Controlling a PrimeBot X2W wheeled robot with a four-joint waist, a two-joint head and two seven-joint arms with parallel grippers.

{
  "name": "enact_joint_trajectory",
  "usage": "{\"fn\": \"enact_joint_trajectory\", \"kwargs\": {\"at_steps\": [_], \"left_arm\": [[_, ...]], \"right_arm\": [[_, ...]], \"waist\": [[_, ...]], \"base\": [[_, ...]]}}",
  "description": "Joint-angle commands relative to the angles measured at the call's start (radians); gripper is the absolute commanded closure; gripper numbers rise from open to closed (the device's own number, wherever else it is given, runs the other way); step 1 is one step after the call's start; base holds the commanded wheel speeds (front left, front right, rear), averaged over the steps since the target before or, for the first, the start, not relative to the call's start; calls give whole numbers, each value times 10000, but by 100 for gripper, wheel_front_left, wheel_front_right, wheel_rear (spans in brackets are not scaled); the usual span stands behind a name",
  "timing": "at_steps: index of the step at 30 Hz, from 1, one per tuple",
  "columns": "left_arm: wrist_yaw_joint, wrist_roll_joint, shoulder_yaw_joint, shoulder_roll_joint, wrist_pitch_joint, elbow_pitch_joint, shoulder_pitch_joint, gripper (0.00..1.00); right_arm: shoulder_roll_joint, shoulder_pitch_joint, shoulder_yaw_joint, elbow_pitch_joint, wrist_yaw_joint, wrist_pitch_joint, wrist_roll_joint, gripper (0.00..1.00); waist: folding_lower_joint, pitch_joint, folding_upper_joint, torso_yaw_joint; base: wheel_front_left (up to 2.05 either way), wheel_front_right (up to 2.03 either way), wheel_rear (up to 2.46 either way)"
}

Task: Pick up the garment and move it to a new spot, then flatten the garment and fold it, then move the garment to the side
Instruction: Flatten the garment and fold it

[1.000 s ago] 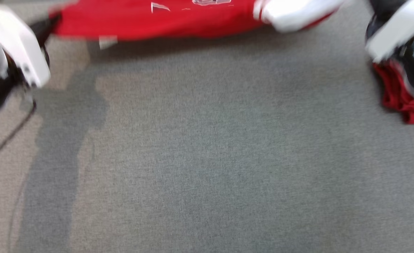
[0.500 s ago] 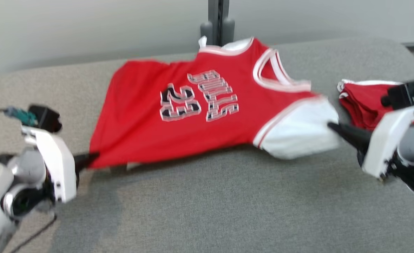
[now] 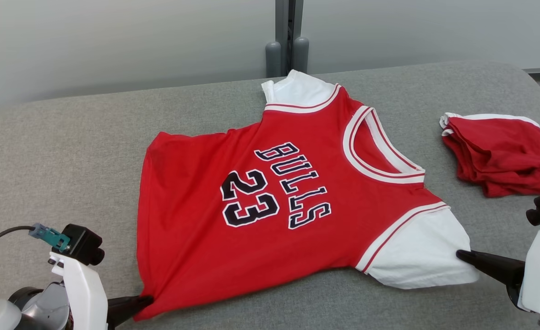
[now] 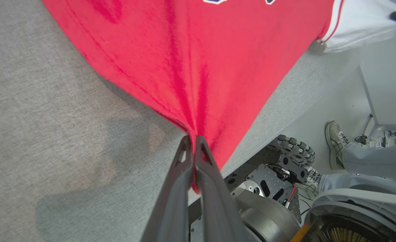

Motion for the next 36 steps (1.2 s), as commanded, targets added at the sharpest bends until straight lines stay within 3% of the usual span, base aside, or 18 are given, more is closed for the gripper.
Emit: {"fn": "enact_joint_trajectory", "kwargs": {"at_steps": [1,8,15,28,36], "left_arm": [[142,-106,53,266,83,-350,185,100],[505,-348,215,580,572,-857,-175,100],[633,-904,316,177,1916,-37,-1365,100],[336,-1090,452,-1030,3116,2501,-3572,100],[111,-1010,419,-1176,3336,3452,-4005,100]], "right_arm": [[-85,316,-337,-220,4,213,-89,100],[241,483,-1440,-519,2,1143,-695,100],[1286,-556,-2523,-216,2,2723,-1327,100],[3402,-2644,-4400,1647,2,4687,-3159,100],[4094,-3133,-5381,2241,2,5102,-4111,100]], "waist": [[0,32,0,44],[0,244,0,218],[0,865,0,427],[0,1736,0,490],[0,1956,0,419]], "base": [[0,0,0],[0,0,0],[0,0,0],[0,0,0],[0,0,0]]}}
